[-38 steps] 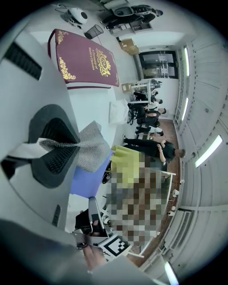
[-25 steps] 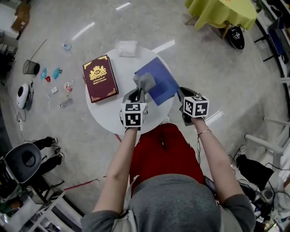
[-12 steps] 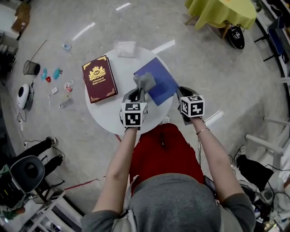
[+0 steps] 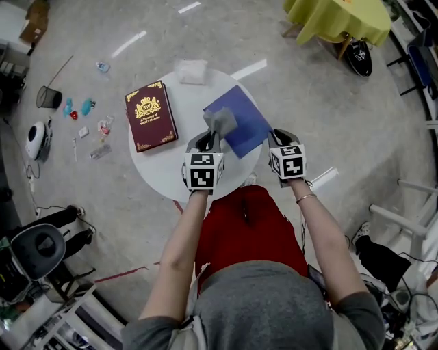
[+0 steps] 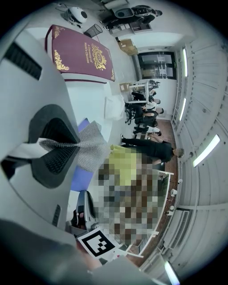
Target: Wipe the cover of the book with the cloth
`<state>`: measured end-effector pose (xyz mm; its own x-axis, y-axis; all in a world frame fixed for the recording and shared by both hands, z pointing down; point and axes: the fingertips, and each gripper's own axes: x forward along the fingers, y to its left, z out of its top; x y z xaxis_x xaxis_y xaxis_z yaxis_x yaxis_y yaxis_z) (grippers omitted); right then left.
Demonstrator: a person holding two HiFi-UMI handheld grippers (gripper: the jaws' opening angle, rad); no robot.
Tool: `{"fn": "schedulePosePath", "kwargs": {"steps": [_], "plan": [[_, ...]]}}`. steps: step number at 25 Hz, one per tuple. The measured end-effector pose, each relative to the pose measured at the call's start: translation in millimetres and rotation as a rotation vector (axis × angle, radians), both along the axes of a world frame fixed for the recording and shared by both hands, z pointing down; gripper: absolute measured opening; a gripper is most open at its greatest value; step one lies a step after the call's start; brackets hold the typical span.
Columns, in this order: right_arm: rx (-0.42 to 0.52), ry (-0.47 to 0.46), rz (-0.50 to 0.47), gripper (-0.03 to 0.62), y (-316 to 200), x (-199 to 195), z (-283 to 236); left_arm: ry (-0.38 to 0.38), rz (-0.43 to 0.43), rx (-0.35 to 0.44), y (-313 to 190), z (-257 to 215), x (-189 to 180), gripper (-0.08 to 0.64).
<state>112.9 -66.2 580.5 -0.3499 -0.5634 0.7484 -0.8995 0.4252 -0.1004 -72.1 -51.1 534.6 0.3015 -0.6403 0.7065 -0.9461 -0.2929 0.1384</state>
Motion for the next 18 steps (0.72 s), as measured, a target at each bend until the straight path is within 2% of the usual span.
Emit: {"fn": "schedulePosePath", "kwargs": {"steps": [7, 18], "plan": [[0.060, 0.079, -0.047, 0.054, 0, 0, -5, -0.004, -0.005, 0.002, 0, -1, 0, 0.025], [0.104, 0.096, -0.033, 0.054, -4, 14, -15, -0.004, -0.010, 0.016, -2, -3, 4, 0.025]]}}
